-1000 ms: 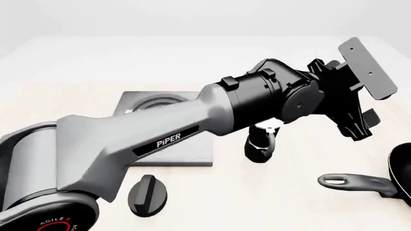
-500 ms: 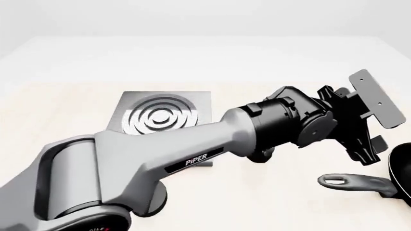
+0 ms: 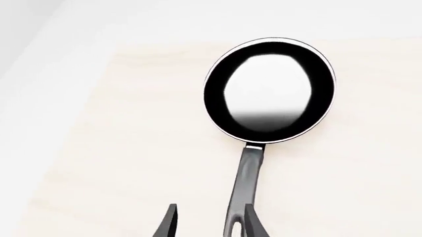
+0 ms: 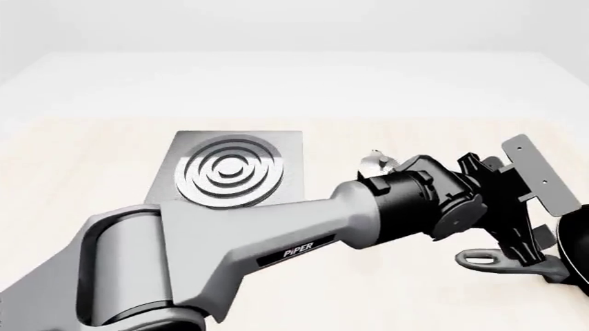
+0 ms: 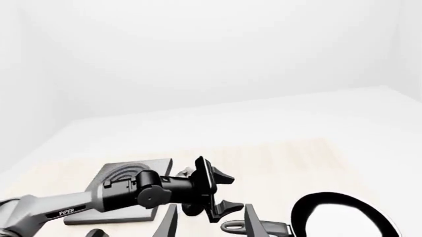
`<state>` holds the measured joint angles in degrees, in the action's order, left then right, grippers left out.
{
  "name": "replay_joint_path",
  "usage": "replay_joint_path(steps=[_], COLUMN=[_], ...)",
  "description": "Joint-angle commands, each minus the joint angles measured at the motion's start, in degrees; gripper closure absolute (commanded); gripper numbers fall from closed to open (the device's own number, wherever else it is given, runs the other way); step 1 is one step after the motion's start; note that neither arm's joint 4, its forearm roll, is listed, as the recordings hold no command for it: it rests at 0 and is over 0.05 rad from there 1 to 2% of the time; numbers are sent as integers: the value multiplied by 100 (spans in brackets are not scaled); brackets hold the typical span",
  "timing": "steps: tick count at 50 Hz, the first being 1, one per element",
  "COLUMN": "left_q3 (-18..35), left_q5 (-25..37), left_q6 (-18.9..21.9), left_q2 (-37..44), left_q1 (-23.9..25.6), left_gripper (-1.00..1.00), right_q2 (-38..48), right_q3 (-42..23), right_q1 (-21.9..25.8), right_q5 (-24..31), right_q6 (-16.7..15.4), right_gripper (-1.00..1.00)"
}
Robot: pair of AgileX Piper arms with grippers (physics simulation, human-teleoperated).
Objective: Put the frying pan on the stove.
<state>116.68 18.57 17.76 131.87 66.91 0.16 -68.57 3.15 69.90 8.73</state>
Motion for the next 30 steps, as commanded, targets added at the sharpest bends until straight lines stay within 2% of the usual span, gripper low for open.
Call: replay_joint_path(steps=[1,14,30], left_q3=[-152,-353,-261], left_q5=[-166,-350,-415], left_q6=[-200,-295,-381], left_q2=[-4,82,313], left_q1=[76,174,149], left_gripper=[-100,-100,-100], right_q2=[-16,-16,-16], right_q3=[98,108,116], right_q1=[8,6,6], right_q5=[0,0,0], right_q6=[-38,-15,21], right_gripper=[-100,-100,-100])
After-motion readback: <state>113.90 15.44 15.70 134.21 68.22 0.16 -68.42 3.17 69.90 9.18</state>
